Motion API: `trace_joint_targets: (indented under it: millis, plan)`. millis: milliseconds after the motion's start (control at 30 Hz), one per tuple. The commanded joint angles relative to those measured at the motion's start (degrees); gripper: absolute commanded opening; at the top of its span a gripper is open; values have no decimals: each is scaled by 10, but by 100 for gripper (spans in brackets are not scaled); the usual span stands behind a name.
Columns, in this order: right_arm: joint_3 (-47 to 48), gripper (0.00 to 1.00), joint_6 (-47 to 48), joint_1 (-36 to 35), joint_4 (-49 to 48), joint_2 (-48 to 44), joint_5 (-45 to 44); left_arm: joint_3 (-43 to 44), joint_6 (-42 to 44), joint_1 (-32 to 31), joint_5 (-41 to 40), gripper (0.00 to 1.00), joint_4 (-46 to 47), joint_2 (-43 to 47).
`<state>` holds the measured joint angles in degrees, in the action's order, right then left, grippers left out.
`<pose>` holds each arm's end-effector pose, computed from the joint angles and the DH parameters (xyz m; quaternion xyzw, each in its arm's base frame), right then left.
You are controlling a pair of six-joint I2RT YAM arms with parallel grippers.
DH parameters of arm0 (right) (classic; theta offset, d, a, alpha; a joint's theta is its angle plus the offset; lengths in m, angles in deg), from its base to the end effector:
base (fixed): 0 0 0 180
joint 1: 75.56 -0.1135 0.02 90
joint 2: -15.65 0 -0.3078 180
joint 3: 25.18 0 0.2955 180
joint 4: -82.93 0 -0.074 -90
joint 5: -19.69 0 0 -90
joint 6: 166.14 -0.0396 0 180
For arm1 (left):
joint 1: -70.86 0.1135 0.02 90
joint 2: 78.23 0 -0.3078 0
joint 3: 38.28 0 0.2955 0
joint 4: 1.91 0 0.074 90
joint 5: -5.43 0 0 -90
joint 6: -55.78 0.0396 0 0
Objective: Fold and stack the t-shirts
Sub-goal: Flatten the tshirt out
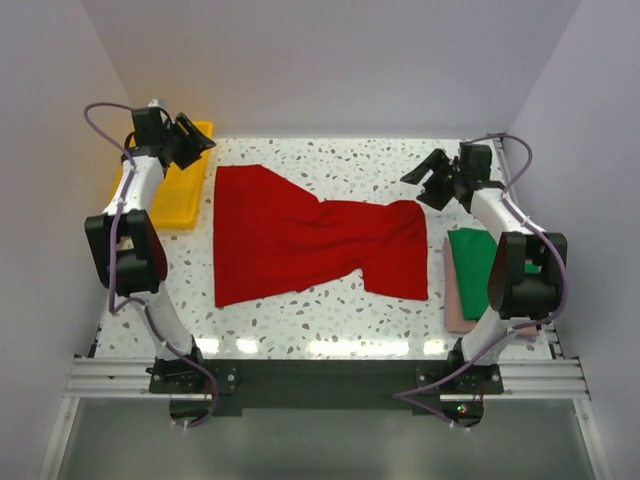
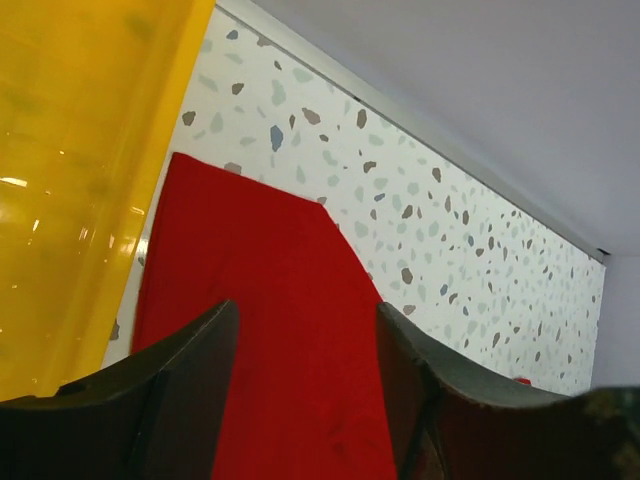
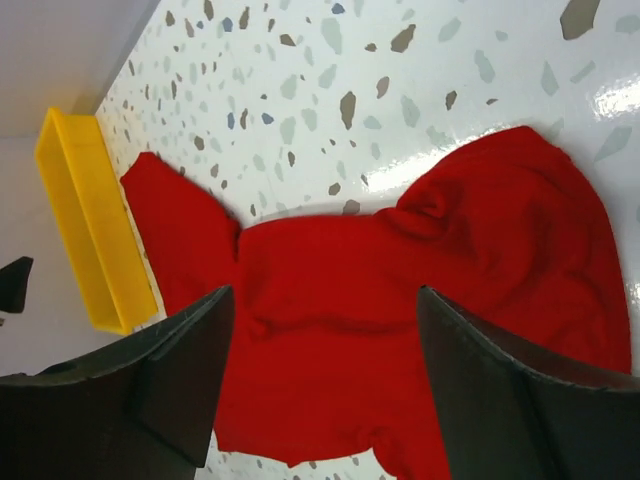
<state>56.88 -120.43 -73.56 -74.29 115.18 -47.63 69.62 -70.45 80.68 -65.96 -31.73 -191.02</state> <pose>0.4375 0.0000 0.2569 0.2736 0.8504 0.3152 0.3203 0.5198 0.0771 0.3086 -0.2729 0.8339 -0.2440 0.4131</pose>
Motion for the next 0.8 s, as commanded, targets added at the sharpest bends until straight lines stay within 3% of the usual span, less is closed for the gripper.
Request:
trace_joint_targets:
  millis: [0,167,267,400,567,767]
  plan:
    - [17,77,39,3,18,-69,-10,-46,0,-5,-8,62,52,167]
    - [-83,75,61,2,53,-160,-89,-271,-29,-43,-111,58,40,336]
    - [-170,75,61,-1,46,-234,-93,-393,-57,-73,-205,54,-9,475]
    - [-251,75,76,-2,66,-307,-111,-561,-110,-93,-262,49,-56,590]
    - [-300,75,85,-3,69,-352,-99,-669,-153,-121,-296,48,-120,694]
    - [-316,74,98,-3,68,-328,-99,-709,-228,-166,-308,44,-159,689]
